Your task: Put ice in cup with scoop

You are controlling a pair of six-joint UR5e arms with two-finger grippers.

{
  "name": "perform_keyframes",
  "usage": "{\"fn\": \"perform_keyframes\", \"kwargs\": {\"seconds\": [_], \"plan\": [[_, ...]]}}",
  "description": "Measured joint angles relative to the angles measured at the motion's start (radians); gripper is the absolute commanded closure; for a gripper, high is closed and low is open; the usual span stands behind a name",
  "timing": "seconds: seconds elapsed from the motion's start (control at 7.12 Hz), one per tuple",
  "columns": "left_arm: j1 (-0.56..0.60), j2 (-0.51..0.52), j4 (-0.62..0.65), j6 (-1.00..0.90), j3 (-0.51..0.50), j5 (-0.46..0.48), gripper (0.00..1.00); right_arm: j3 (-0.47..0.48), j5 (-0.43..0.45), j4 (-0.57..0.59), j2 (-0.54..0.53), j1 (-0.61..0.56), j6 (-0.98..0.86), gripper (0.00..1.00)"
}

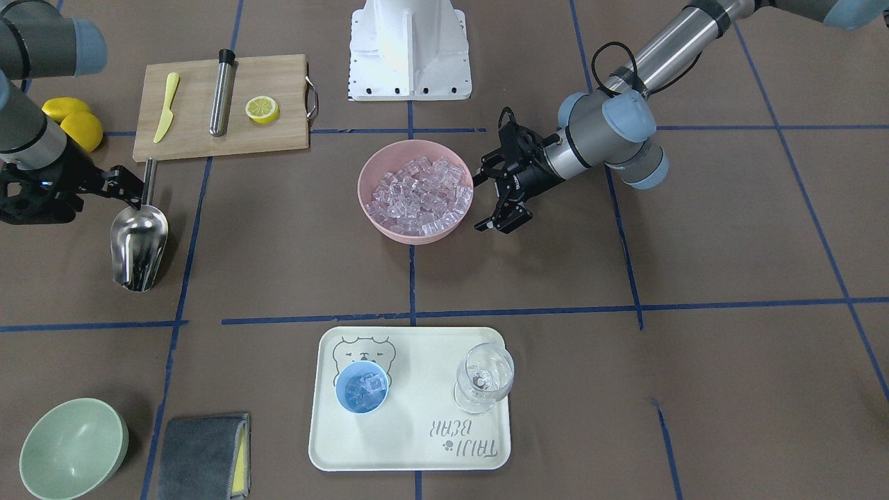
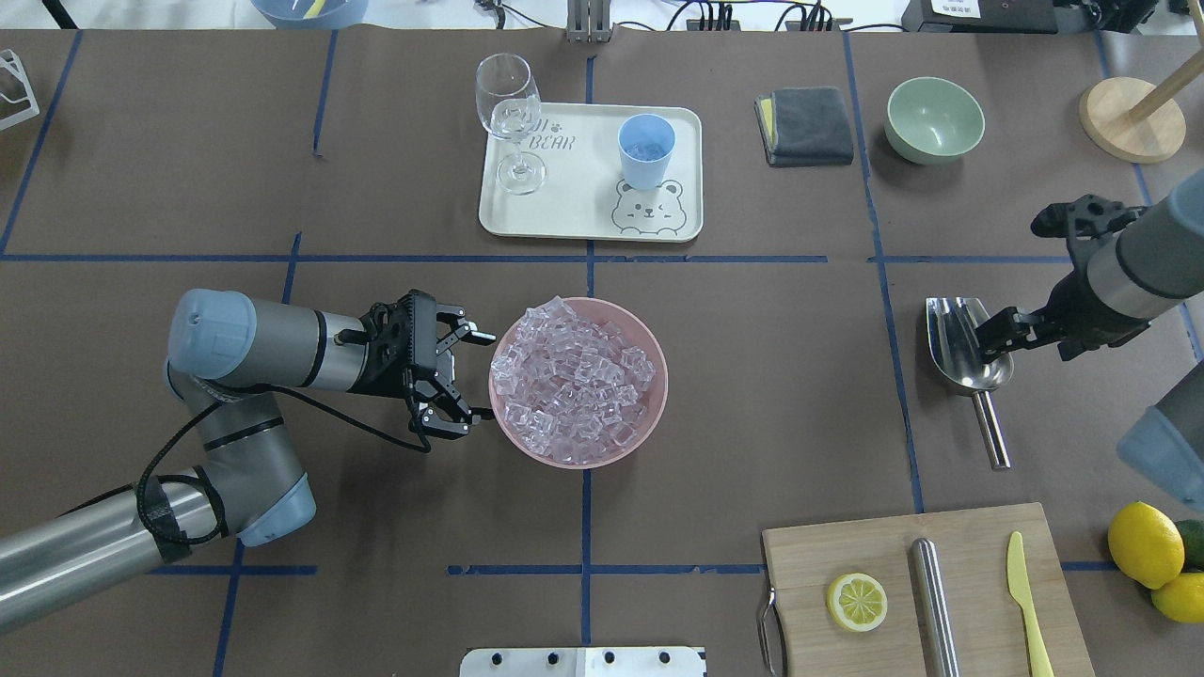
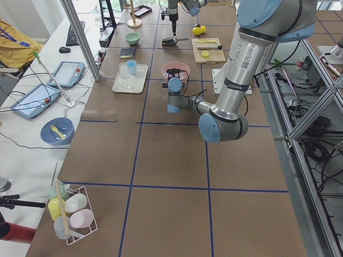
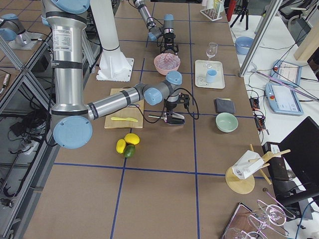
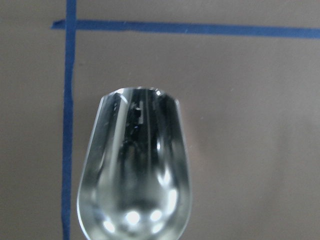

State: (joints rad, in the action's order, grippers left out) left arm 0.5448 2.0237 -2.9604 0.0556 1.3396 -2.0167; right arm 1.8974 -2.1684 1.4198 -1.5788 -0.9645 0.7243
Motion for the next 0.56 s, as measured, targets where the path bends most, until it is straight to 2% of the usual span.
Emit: {"fn": "perform_keyframes", "kwargs": {"seconds": [0.14, 0.56], "plan": [[0.001, 0.0, 0.0, 0.0, 0.001, 0.0, 0.0, -0.008, -0.008, 0.016, -0.003, -0.092, -0.102, 0.0], [0.002, -0.007, -0.001, 0.0, 0.005, 0.0, 0.0, -0.034, -0.05, 0.154, -0.067, -0.388, -0.585, 0.0]]}}
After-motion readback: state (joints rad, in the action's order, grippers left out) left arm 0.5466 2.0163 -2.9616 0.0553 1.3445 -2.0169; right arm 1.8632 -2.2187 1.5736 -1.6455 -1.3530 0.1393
